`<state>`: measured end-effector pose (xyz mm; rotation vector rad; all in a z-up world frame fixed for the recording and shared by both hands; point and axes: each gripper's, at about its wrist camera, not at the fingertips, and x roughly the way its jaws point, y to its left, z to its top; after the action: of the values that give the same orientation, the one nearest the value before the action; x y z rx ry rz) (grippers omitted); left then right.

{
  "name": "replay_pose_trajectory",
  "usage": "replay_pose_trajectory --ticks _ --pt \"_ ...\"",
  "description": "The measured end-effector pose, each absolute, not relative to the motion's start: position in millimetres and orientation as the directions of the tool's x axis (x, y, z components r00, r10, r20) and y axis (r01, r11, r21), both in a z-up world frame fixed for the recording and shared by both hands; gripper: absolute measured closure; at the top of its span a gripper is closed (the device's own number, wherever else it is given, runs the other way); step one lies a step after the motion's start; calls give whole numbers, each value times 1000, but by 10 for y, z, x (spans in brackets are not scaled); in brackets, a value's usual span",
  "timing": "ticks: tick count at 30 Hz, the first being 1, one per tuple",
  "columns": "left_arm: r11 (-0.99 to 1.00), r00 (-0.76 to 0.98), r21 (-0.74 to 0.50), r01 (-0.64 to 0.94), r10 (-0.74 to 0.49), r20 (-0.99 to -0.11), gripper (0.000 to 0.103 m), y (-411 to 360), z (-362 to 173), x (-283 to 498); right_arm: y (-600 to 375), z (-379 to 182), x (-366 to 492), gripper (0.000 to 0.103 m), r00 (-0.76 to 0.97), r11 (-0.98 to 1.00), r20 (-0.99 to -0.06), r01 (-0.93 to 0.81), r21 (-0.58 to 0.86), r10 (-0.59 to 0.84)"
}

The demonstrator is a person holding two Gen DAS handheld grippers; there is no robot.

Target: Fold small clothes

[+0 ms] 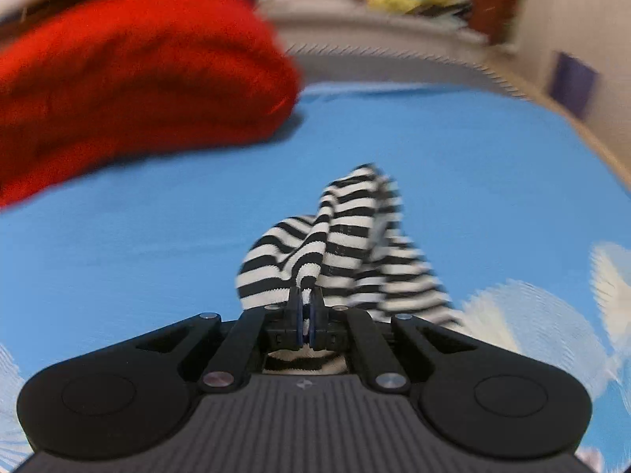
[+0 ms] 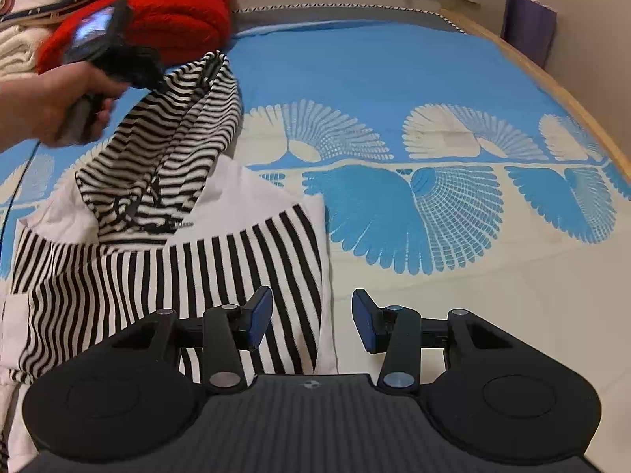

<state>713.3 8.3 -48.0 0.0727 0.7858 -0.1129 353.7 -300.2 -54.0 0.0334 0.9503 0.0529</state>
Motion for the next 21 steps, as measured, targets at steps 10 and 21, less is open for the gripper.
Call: replay_pose_trajectory --ticks 10,21 --pt "802 623 48 596 -423 -658 99 86 91 3643 -3151 -281 3446 56 658 992 -751 53 119 55" --pt "855 683 -511 -83 -325 -654 76 1394 -460 2739 -3220 -324 3368 56 663 941 -724 87 328 191"
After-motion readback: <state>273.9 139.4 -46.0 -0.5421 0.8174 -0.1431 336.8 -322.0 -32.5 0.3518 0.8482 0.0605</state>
